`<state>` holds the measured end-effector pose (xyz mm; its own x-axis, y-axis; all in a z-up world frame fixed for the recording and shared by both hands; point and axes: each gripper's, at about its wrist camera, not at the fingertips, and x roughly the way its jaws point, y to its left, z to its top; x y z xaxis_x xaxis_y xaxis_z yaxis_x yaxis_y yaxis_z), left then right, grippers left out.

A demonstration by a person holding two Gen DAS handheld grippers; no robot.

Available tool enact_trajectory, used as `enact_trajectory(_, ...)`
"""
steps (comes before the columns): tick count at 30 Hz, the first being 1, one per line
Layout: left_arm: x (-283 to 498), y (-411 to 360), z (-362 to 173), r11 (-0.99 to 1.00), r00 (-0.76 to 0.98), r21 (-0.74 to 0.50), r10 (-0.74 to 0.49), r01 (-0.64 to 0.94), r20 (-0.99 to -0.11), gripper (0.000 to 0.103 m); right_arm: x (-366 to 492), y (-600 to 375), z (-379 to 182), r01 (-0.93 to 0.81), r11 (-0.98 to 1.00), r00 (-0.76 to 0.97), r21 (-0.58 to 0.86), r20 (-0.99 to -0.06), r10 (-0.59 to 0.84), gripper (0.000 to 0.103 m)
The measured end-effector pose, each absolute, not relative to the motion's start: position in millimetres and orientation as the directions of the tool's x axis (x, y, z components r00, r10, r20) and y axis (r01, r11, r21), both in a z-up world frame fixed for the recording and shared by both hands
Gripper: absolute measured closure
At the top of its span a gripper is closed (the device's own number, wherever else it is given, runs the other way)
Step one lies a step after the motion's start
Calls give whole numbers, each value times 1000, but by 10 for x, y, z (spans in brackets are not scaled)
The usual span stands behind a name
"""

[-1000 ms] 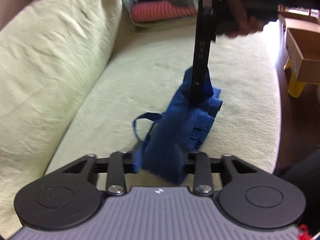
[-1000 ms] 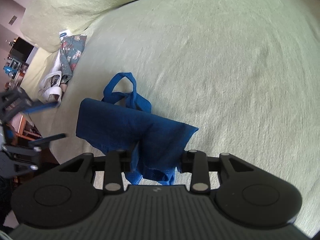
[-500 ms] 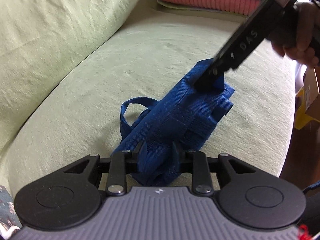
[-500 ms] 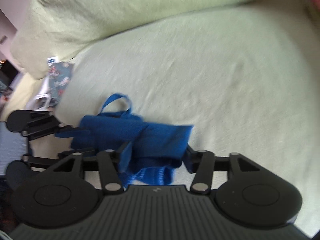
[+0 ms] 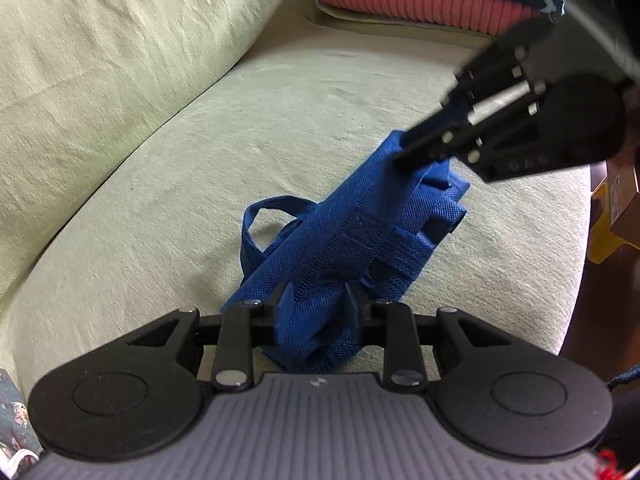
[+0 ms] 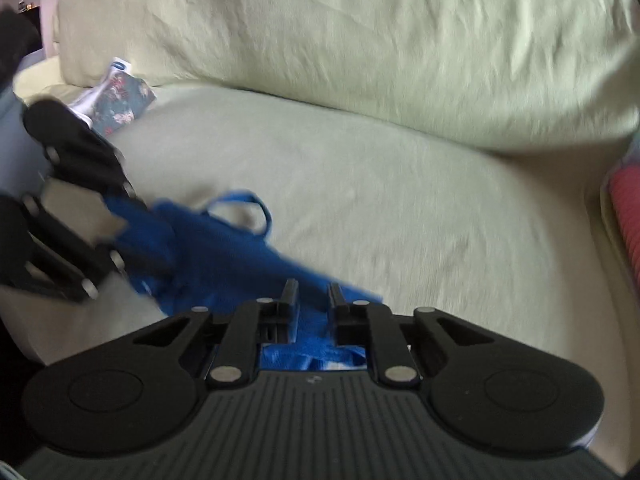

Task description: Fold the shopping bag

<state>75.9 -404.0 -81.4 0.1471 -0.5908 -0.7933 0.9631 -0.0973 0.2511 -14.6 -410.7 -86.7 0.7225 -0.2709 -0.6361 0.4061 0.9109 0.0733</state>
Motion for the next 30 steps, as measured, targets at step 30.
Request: enact_trajectory(30, 735, -4045, -851, -77, 170, 267, -596, 961, -785, 69, -250, -4094, -686, 500, 843, 738, 199, -607, -295, 87)
